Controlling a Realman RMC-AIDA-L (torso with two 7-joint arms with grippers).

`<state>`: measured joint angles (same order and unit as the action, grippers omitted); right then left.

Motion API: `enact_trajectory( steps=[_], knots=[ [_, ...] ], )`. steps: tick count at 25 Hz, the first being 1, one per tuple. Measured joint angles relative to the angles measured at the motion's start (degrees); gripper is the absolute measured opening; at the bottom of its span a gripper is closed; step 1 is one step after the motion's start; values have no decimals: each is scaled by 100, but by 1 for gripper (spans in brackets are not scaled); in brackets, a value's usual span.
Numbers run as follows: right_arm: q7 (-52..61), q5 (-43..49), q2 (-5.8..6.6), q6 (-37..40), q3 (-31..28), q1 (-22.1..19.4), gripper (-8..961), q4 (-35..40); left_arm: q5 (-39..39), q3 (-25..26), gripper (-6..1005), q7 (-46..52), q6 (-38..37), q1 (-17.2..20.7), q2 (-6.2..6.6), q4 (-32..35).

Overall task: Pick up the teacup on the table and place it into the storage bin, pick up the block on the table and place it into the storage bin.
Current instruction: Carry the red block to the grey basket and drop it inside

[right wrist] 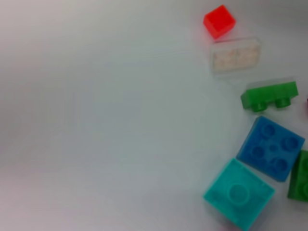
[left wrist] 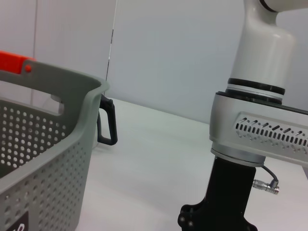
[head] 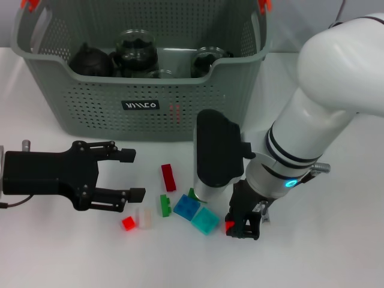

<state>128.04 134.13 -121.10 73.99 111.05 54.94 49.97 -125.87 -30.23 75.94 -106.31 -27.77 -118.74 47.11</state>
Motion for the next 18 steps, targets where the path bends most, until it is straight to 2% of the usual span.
enact_trajectory(
  steps=[4,6,10,14,18],
  knots=[
    [122,27,68,157,-154,-57,201,194,-9,4,846,0,-32,1,0,0],
    [146,168,83,434,-457,-100,201,340,-13,27,846,0,-38,8,0,0],
    [189,758,92,1259,-1531,-380,200,1259,-14,81,846,0,-45,23,3,0],
    [207,817,81,2021,-2524,-487,201,2296,-12,89,846,-9,-44,41,9,13],
    [318,531,79,2123,-3262,-457,200,3219,8,88,846,-30,-26,43,9,5]
  ],
)
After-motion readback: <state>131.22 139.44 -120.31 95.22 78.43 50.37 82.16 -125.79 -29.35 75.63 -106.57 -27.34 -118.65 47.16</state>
